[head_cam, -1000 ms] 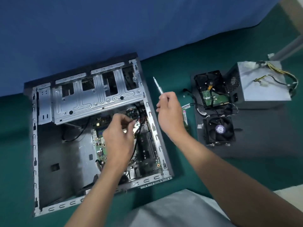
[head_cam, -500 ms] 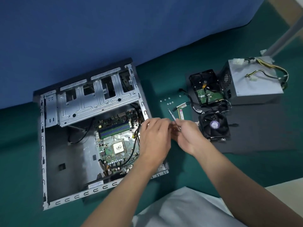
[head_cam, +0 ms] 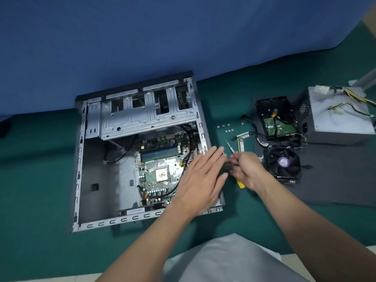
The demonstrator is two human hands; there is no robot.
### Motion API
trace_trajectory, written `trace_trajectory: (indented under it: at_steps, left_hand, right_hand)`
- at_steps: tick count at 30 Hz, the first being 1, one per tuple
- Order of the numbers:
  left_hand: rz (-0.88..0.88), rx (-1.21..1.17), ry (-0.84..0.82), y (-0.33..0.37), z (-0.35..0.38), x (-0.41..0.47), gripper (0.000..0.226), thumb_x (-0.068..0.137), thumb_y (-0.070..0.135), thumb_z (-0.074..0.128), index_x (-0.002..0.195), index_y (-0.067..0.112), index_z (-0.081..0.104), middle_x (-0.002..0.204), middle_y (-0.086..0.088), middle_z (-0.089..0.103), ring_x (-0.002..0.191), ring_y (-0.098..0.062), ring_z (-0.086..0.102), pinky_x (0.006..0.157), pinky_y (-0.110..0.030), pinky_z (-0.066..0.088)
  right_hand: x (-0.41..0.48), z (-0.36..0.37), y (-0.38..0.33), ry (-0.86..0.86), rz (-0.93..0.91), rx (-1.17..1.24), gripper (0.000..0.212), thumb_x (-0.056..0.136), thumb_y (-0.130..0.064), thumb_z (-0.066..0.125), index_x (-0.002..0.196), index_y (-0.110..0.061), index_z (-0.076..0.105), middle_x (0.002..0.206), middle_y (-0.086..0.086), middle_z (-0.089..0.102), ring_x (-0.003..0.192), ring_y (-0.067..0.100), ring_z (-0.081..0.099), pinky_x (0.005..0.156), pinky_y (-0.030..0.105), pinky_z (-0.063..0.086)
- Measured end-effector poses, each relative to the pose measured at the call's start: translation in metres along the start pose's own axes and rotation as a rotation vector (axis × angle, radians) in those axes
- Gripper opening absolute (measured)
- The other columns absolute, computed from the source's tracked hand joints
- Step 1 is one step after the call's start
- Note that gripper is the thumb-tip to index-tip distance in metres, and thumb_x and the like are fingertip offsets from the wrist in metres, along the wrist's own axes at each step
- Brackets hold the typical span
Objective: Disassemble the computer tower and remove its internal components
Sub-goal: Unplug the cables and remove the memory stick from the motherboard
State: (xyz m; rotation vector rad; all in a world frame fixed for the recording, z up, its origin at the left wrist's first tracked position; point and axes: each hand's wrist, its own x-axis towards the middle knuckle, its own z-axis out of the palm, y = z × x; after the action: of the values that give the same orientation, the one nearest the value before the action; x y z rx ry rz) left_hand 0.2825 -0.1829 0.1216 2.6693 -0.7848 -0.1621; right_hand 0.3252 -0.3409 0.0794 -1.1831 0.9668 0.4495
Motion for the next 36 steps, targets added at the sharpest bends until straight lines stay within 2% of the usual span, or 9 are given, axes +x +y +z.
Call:
trace_trajectory:
  at_steps: [2,5,11,16,20,23,30,34,36]
  left_hand:
    - [-0.047,0.017,-0.018,-0.01,-0.002,-0.013,0.056,0.104,0.045,0.023,0.152,0.015,0.026,0.159,0.003,0.017,0.147,-0.006,0.004,0.119,-0.027,0.002]
    - [-0.176,0.064,-0.041,-0.039,-0.01,-0.038,0.061,0.102,0.053,0.009,0.153,0.02,0.016,0.16,0.007,0.008,0.146,-0.002,-0.004,0.115,-0.026,-0.009]
    - [-0.513,0.223,0.007,-0.105,-0.04,-0.099,0.07,0.099,0.053,0.004,0.144,0.015,0.041,0.154,-0.003,0.032,0.142,-0.017,0.028,0.116,-0.033,0.01]
    - [-0.705,0.294,0.1,-0.141,-0.054,-0.136,0.064,0.098,0.05,0.017,0.144,0.012,0.04,0.158,-0.004,0.022,0.147,-0.017,0.015,0.119,-0.036,0.009]
    - [-0.757,0.303,0.061,-0.162,-0.052,-0.142,0.072,0.098,0.056,0.016,0.154,0.012,0.006,0.16,-0.002,-0.007,0.147,-0.015,-0.012,0.119,-0.034,-0.006]
    - [-0.728,0.388,0.032,-0.179,-0.051,-0.142,0.073,0.098,0.055,0.014,0.151,0.011,-0.01,0.159,-0.003,-0.014,0.146,-0.016,-0.017,0.119,-0.035,-0.008]
    - [-0.583,0.341,0.034,-0.195,-0.063,-0.145,0.072,0.098,0.045,0.032,0.154,0.008,0.005,0.161,-0.005,-0.006,0.148,-0.016,-0.006,0.12,-0.035,0.0]
    - [-0.695,0.047,0.249,-0.192,-0.066,-0.144,0.067,0.094,0.026,0.05,0.152,0.01,0.019,0.162,-0.001,0.002,0.148,-0.012,0.002,0.116,-0.024,0.007]
    - [-0.78,-0.013,0.27,-0.192,-0.066,-0.143,0.068,0.094,0.024,0.05,0.152,0.009,0.016,0.162,-0.005,0.0,0.148,-0.019,0.006,0.114,-0.027,0.019]
  right_hand:
    - [-0.007,0.007,-0.013,0.037,-0.149,-0.119,0.016,0.099,-0.01,0.042,0.087,-0.011,0.054,0.071,0.006,0.056,0.052,0.013,0.043,0.046,0.024,0.033]
    - [-0.021,0.024,-0.036,0.055,-0.393,-0.283,0.013,0.096,-0.017,0.051,0.089,-0.013,0.062,0.067,-0.002,0.057,0.053,0.01,0.04,0.052,0.025,0.031]
    - [-0.057,0.087,-0.05,-0.134,-0.738,-0.632,0.008,0.094,-0.03,0.057,0.098,-0.024,0.054,0.071,-0.006,0.07,0.058,0.01,0.057,0.059,0.032,0.046]
    - [-0.058,0.142,-0.024,-0.221,-0.836,-0.897,0.006,0.089,-0.025,0.066,0.086,-0.024,0.062,0.077,-0.008,0.067,0.058,0.002,0.057,0.051,0.019,0.041]
    - [-0.05,0.175,-0.001,-0.31,-0.892,-1.177,0.003,0.092,-0.028,0.062,0.091,-0.025,0.06,0.091,-0.009,0.063,0.075,0.006,0.053,0.062,0.02,0.037]
    - [-0.042,0.194,0.009,-0.365,-0.946,-1.3,0.006,0.095,-0.027,0.057,0.095,-0.021,0.059,0.097,-0.004,0.063,0.08,0.009,0.047,0.071,0.025,0.034]
    - [-0.027,0.225,0.018,-0.446,-0.991,-1.541,0.013,0.096,-0.025,0.054,0.102,-0.013,0.059,0.102,0.005,0.066,0.092,0.021,0.059,0.082,0.037,0.051]
    - [-0.017,0.235,0.023,-0.469,-1.006,-1.586,0.012,0.096,-0.022,0.055,0.1,-0.012,0.059,0.097,0.008,0.066,0.085,0.021,0.059,0.077,0.035,0.051]
    - [-0.012,0.239,0.027,-0.47,-1.008,-1.62,0.011,0.096,-0.021,0.054,0.1,-0.012,0.059,0.095,0.008,0.066,0.08,0.02,0.058,0.071,0.031,0.048]
